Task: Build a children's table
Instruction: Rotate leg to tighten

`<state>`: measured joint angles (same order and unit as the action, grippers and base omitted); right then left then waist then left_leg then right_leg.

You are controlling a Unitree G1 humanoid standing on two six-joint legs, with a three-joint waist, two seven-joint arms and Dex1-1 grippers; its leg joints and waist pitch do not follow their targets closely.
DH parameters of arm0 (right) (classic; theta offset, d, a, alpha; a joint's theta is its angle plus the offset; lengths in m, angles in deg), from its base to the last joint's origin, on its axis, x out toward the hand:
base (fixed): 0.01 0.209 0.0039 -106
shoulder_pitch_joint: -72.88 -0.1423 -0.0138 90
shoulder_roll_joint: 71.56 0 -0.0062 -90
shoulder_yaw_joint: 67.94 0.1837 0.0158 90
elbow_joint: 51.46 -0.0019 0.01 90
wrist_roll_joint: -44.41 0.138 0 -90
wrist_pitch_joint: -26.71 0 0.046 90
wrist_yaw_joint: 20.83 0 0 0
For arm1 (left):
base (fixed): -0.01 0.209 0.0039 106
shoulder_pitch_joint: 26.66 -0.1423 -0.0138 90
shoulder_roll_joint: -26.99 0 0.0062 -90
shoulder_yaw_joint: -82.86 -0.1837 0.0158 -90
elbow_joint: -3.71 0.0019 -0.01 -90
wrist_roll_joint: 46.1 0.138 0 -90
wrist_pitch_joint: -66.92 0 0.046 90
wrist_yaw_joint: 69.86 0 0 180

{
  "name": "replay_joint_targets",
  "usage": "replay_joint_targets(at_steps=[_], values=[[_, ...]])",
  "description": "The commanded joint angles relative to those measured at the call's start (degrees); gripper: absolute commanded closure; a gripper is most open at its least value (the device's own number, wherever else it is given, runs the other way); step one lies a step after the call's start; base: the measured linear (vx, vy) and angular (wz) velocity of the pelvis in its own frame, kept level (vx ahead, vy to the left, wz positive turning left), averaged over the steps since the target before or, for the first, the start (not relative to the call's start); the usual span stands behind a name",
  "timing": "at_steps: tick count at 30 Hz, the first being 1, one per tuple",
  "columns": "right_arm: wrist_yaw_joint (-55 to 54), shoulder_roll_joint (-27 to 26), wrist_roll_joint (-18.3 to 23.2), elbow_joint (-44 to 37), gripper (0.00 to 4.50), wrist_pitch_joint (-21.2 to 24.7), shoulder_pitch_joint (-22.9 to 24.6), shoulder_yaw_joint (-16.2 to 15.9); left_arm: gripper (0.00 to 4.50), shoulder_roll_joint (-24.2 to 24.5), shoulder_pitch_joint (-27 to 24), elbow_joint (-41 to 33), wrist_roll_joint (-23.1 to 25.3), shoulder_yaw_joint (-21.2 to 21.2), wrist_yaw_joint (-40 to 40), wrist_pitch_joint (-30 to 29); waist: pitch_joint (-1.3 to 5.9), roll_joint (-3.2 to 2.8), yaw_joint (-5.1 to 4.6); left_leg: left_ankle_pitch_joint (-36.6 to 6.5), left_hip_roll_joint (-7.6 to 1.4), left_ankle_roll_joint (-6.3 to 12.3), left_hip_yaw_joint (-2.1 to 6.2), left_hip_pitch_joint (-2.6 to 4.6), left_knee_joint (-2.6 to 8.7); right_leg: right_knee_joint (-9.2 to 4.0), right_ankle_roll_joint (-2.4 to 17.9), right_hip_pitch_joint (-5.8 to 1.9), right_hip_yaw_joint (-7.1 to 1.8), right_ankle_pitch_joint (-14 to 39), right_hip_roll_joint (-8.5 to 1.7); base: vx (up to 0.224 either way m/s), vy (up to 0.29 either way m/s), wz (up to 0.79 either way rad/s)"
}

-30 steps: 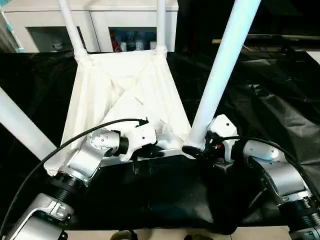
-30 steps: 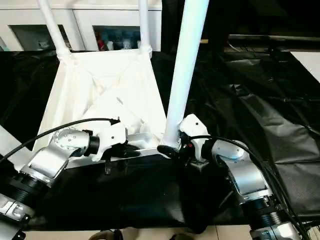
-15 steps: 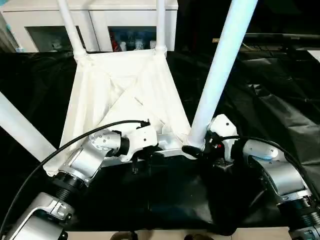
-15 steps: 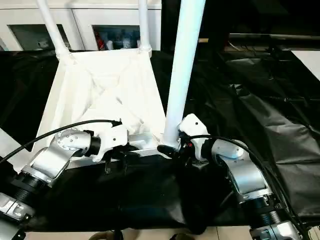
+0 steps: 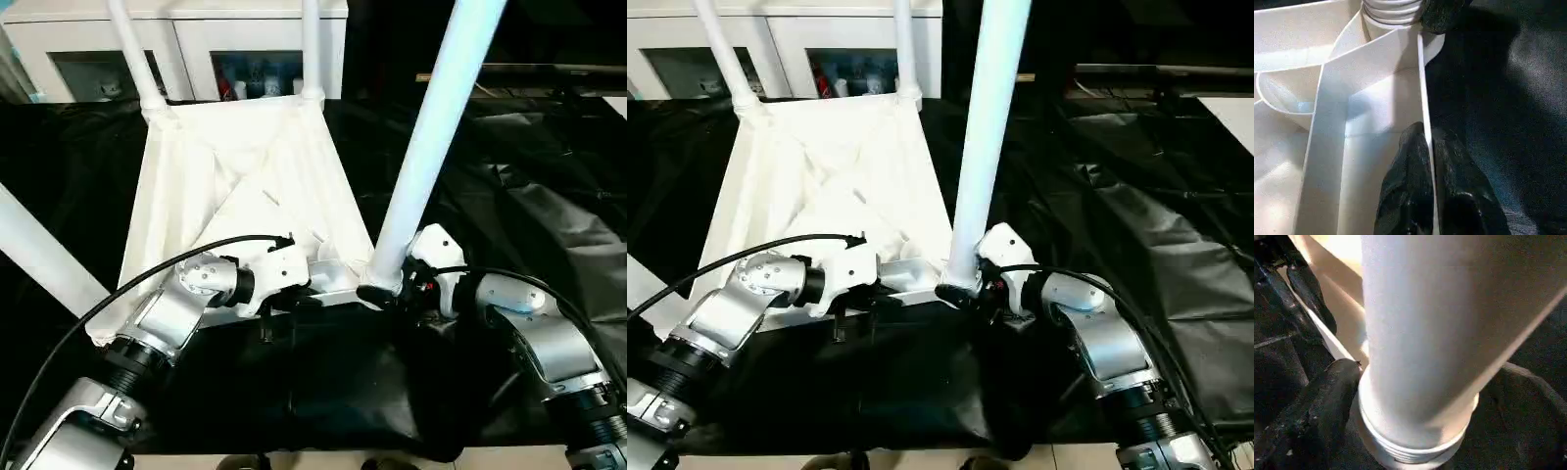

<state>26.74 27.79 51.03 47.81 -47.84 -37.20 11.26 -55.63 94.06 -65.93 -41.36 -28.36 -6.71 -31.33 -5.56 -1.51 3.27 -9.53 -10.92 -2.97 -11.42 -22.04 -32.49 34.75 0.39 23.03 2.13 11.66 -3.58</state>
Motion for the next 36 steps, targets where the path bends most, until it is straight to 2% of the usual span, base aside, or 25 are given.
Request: replay_joint_targets(at_steps=[1, 2, 4, 10, 14, 18, 25, 27, 29, 33, 34, 35, 36], values=[[0.5, -0.4, 0.7, 0.2, 0.02, -0.5, -0.5, 0.2, 4.46, -0.4, -2.5, 2.5, 0.3, -1.4, -0.3, -1.0, 2.27, 0.80, -0.25, -16.0, -2.58, 1.73, 1.42, 1.12, 4.23, -5.70, 9.6, -1.40, -2.79, 20.2, -4.39, 0.000, 0.000, 0.00], [0.5, -0.4, 0.7, 0.3, 0.32, -0.4, -0.5, 0.2, 4.50, -0.3, -2.5, 2.4, 0.3, -1.4, -0.4, -0.9, 2.27, 0.78, -0.23, -16.0, -2.58, 1.74, 1.43, 1.13, 4.24, -5.71, 9.5, -1.40, -2.81, 20.4, -4.42, 0.000, 0.000, 0.00], [0.4, -0.8, 0.9, 0.5, 0.32, -0.5, -0.5, 0.3, 4.50, -0.4, -2.6, 2.4, 0.2, -1.4, -0.3, -1.0, 2.33, 0.74, -0.26, -15.7, -2.61, 1.83, 1.41, 1.16, 4.24, -5.68, 9.5, -1.37, -2.82, 19.9, -4.41, 0.000, 0.000, 0.00], [0.1, -1.5, 1.2, 0.9, 0.86, -0.5, -0.6, 0.6, 4.50, -0.6, -2.5, 2.5, 0.1, -1.2, -0.8, -1.0, 2.36, 0.68, -0.26, -14.7, -2.58, 2.07, 1.36, 1.08, 4.28, -5.54, 9.9, -1.48, -2.75, 17.9, -4.33, 0.000, 0.000, 0.00], [0.0, -1.8, 1.2, 1.4, 1.11, -0.7, -0.7, 0.7, 4.50, -0.7, -2.4, 2.7, 0.1, -1.0, -0.7, -1.0, 2.32, 0.64, -0.28, -15.3, -2.59, 1.97, 1.35, 1.17, 4.29, -5.69, 9.8, -1.42, -2.78, 19.1, -4.42, 0.000, 0.000, 0.00], [0.0, -2.0, 1.1, 1.8, 1.56, -1.0, -0.3, 0.6, 4.50, -0.8, -2.3, 2.8, -0.1, -0.6, -0.8, -1.3, 2.23, 0.65, -0.34, -15.7, -2.62, 1.87, 1.39, 1.16, 4.38, -5.83, 9.5, -1.37, -2.78, 20.2, -4.47, 0.000, 0.000, 0.00], [-4.2, -3.9, 0.6, 2.6, 1.73, -0.2, 0.9, 1.8, 4.50, -2.5, -2.5, 3.6, -0.1, 0.8, -4.6, -2.1, 1.94, 0.62, -0.60, -16.2, -2.53, 1.67, 1.43, 1.10, 4.53, -6.01, 9.2, -1.24, -2.79, 21.3, -4.46, 0.000, 0.000, 0.00], [-7.1, -5.2, 0.1, 3.6, 1.74, 0.2, 0.9, 2.6, 4.50, -3.4, -2.4, 4.0, 0.0, 1.2, -6.0, -2.5, 1.88, 0.64, -0.71, -16.1, -2.52, 1.62, 1.42, 1.07, 4.55, -6.06, 9.1, -1.19, -2.81, 21.4, -4.44, 0.000, 0.000, 0.00], [-14.4, -9.1, -0.4, 5.6, 1.74, 1.6, 0.8, 4.6, 4.50, -5.8, -2.2, 4.5, 0.1, 1.8, -9.0, -4.2, 1.82, 0.64, -0.99, -16.1, -2.36, 1.45, 1.39, 1.10, 4.57, -6.26, 8.9, -1.04, -2.81, 22.6, -4.47, 0.000, 0.000, 0.00], [-23.2, -14.7, -1.2, 8.1, 1.75, 3.1, 0.2, 6.1, 4.50, -9.4, -0.7, 6.0, 0.5, 2.5, -13.7, -6.4, 1.64, 0.37, -1.44, -16.8, -2.33, 0.84, 1.48, 1.27, 4.83, -6.60, 7.8, -0.74, -2.76, 24.5, -4.31, 0.000, 0.000, 0.00], [-25.7, -16.2, -1.5, 9.1, 1.75, 3.4, -0.3, 6.4, 4.50, -10.5, -0.1, 6.7, 0.8, 2.7, -15.0, -6.8, 1.79, 0.21, -1.46, -16.5, -2.39, 0.43, 1.54, 1.37, 4.90, -6.53, 8.0, -0.84, -2.75, 23.3, -4.37, 0.000, 0.000, 0.00], [-31.0, -19.1, -2.2, 12.0, 1.75, 3.4, -1.7, 7.2, 4.50, -12.6, 1.4, 8.6, 1.2, 3.3, -18.5, -7.9, 1.66, 0.23, -1.63, -16.4, -2.31, 0.29, 1.56, 1.17, 5.00, -6.43, 8.2, -0.85, -2.74, 22.6, -4.27, 0.000, 0.000, 0.00], [-35.6, -21.7, -2.3, 14.8, 1.75, 3.5, -3.3, 8.3, 4.50, -14.5, 2.8, 10.4, 1.7, 3.8, -21.7, -8.8, 1.65, 0.02, -1.65, -16.9, -2.32, 0.02, 1.53, 1.37, 4.99, -6.50, 8.2, -0.65, -2.78, 22.8, -4.29, 0.000, 0.000, 0.00]])
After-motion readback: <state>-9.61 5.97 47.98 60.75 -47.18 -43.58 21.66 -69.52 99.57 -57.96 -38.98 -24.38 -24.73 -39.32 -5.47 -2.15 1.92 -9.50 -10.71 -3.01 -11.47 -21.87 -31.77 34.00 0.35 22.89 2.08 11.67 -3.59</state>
